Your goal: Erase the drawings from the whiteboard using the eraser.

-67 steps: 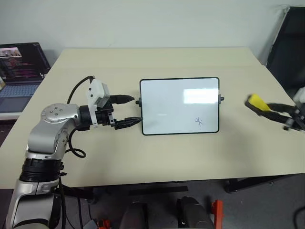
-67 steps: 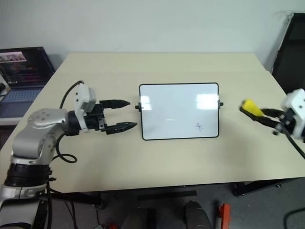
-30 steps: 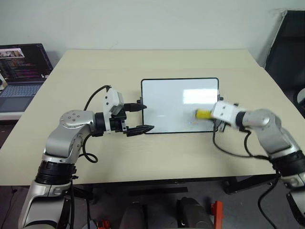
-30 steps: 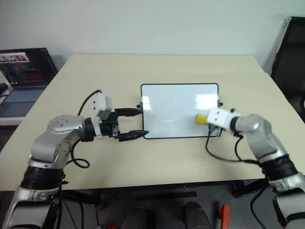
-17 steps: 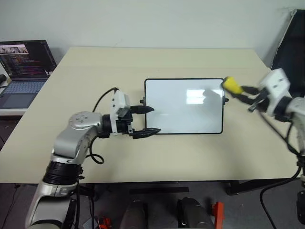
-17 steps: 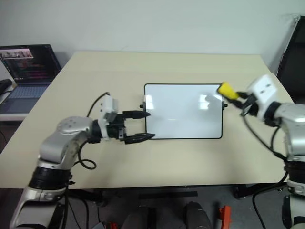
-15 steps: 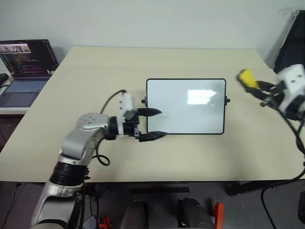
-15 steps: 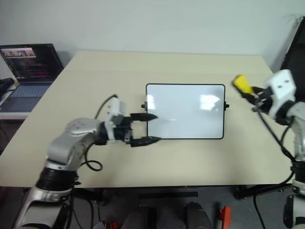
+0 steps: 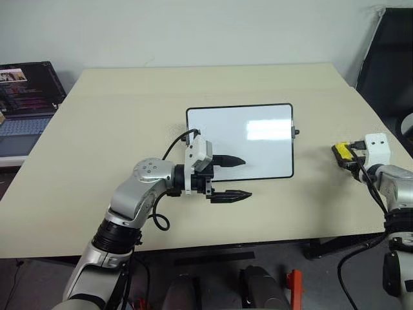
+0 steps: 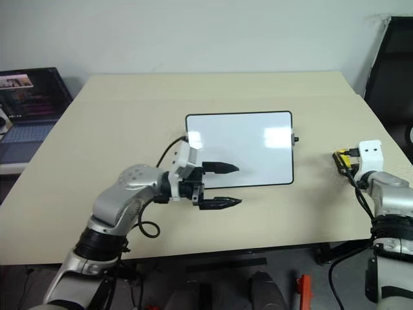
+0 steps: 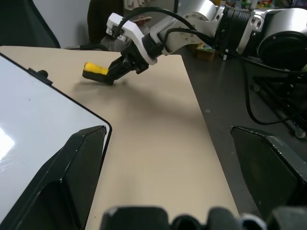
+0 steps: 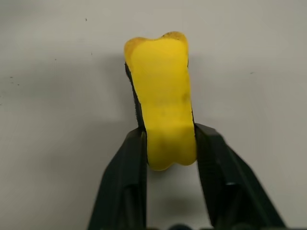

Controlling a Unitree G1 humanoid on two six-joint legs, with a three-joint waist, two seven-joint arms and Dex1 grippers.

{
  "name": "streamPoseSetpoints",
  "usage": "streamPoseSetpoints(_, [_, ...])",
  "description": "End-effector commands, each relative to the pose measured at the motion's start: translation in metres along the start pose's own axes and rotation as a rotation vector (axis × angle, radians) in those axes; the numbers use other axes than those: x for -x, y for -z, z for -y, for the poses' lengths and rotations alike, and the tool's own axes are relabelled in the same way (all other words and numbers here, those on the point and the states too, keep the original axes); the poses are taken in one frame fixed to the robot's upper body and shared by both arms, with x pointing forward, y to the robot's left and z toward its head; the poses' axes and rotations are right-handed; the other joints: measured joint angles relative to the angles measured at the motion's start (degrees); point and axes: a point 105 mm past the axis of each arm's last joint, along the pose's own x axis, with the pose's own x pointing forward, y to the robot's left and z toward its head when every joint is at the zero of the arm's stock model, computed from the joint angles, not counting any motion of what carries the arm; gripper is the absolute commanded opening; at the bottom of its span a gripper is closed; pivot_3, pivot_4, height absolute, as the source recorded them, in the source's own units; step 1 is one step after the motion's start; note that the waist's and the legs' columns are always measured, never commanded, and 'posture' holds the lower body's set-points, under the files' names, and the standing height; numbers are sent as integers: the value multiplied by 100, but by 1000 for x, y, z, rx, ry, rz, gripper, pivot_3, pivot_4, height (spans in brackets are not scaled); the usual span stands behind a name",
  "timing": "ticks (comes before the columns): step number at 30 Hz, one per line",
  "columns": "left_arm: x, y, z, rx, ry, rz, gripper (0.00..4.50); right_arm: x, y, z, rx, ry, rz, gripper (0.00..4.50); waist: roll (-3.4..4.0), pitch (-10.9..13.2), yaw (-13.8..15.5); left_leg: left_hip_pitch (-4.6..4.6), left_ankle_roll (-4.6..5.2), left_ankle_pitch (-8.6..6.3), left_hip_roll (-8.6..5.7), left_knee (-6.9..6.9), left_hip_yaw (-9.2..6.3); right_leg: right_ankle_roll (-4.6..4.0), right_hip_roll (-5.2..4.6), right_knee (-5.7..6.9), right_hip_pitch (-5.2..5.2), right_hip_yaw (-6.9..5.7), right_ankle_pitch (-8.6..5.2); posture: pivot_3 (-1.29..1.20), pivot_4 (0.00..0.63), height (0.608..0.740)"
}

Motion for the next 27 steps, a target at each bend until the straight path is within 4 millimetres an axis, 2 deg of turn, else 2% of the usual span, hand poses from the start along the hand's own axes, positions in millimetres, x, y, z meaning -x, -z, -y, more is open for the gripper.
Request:
streamPoseSetpoints(1, [6,-10,2,-41,-11,13,4500,5,-21,8,0,22,48,2849,0,0,14,-1,0,0,0,0,0,1,0,-2,0,0,-1,0,150,740])
streamPoseSetpoints(4, [12,-11,-1,-48,-47,7,4500,11,-35,8,1,4,92,3916,0,0,29,-5,0,0,0,-1,0,2,0,-7,-2,-1,-1,0,150,740])
streamPoseSetpoints(6, [22,-14,-12,-64,-127,12,4500,21,-58,3,24,-37,200,4478,2,1,33,-6,0,0,1,-2,-1,2,0,-8,-3,-2,-2,0,150,740])
streamPoseSetpoints(9, [54,-19,-43,-92,-365,33,4500,43,-88,-13,51,-139,419,4478,6,4,29,-6,0,0,2,-3,-1,3,0,-5,-6,-2,-2,0,150,740])
streamPoseSetpoints(11, [82,-9,-56,-81,-501,-13,4500,50,-80,-25,44,-224,459,4478,4,2,34,-5,0,-1,4,-4,-7,8,1,-6,-6,-7,-6,0,150,740])
streamPoseSetpoints(15, [128,13,-57,-45,-614,-112,4500,44,-32,-40,120,-325,368,4478,-1,0,76,-6,1,-3,7,-6,-10,3,1,-12,-2,-12,-5,0,150,740])
streamPoseSetpoints(17, [142,19,-53,-20,-607,-144,4500,46,-24,-44,105,-384,371,4478,0,3,97,-11,0,-4,4,-5,-6,4,-4,-14,-4,-12,-6,0,150,740])
streamPoseSetpoints(20, [160,24,-56,15,-633,-153,4500,52,-23,-52,87,-467,386,4478,13,13,105,-13,0,-4,0,-1,2,6,-9,-11,-8,-8,-4,0,150,740])
streamPoseSetpoints(23, [166,34,-62,7,-653,-194,4500,54,-23,-56,122,-502,389,4478,13,13,110,-5,0,-3,2,-1,-5,9,-5,-7,-3,-14,-6,0,150,740])
streamPoseSetpoints(27, [150,40,-82,-53,-730,-152,4500,42,-20,-55,120,-466,391,4478,12,12,142,-6,0,-3,2,1,-5,19,-5,-5,-2,-15,-11,0,150,740])
